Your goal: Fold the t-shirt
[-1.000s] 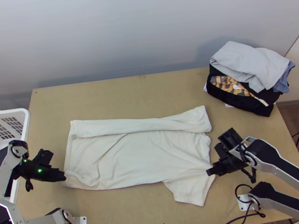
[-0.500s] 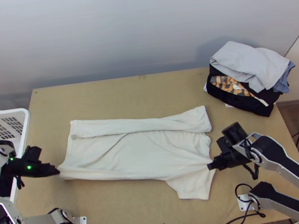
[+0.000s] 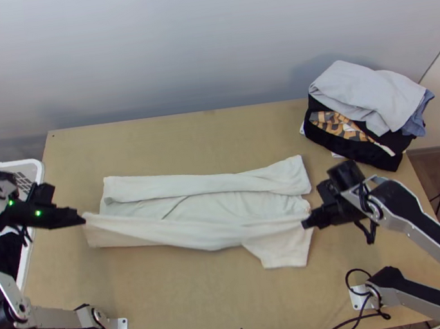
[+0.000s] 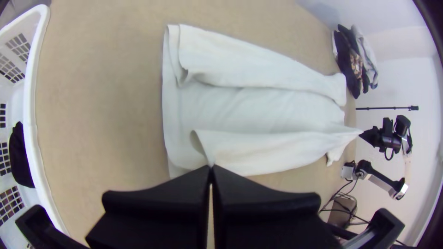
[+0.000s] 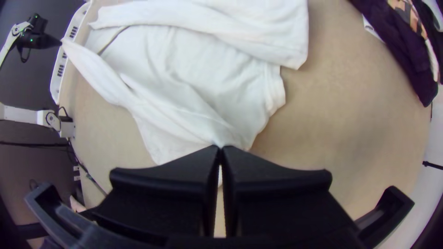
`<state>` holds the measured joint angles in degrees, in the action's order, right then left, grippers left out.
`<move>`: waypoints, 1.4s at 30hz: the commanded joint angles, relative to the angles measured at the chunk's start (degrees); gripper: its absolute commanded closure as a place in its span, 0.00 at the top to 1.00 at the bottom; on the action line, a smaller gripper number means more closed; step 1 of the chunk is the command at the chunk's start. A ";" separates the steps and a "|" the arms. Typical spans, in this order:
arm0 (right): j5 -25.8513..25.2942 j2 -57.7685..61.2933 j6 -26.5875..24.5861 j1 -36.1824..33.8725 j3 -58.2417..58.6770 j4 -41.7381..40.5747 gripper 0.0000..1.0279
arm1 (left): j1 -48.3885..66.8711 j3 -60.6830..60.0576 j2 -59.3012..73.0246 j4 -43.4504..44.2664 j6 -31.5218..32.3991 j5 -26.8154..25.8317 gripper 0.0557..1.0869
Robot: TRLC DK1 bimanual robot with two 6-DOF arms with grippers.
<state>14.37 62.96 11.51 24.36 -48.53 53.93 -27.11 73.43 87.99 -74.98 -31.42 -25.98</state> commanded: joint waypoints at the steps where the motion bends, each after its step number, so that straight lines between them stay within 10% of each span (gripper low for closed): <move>1: 0.04 8.06 -2.10 -5.64 -6.84 -3.66 0.03 | 5.05 10.51 6.85 0.10 5.40 -0.48 0.04; 21: -0.04 33.90 -3.60 -11.88 -27.67 -9.99 0.03 | 12.35 33.10 27.68 0.98 16.39 -0.39 0.04; 40: -3.47 32.84 -4.21 -12.93 -25.38 -10.34 0.03 | 5.05 29.05 29.70 2.21 16.57 -0.57 0.05; 42: -3.47 32.05 -3.95 -12.76 -24.86 -9.81 0.21 | 5.58 27.29 28.12 2.03 15.77 -0.65 0.30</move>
<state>11.31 96.77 7.20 11.68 -75.05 43.11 -21.26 104.77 118.52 -73.14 -13.96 -26.41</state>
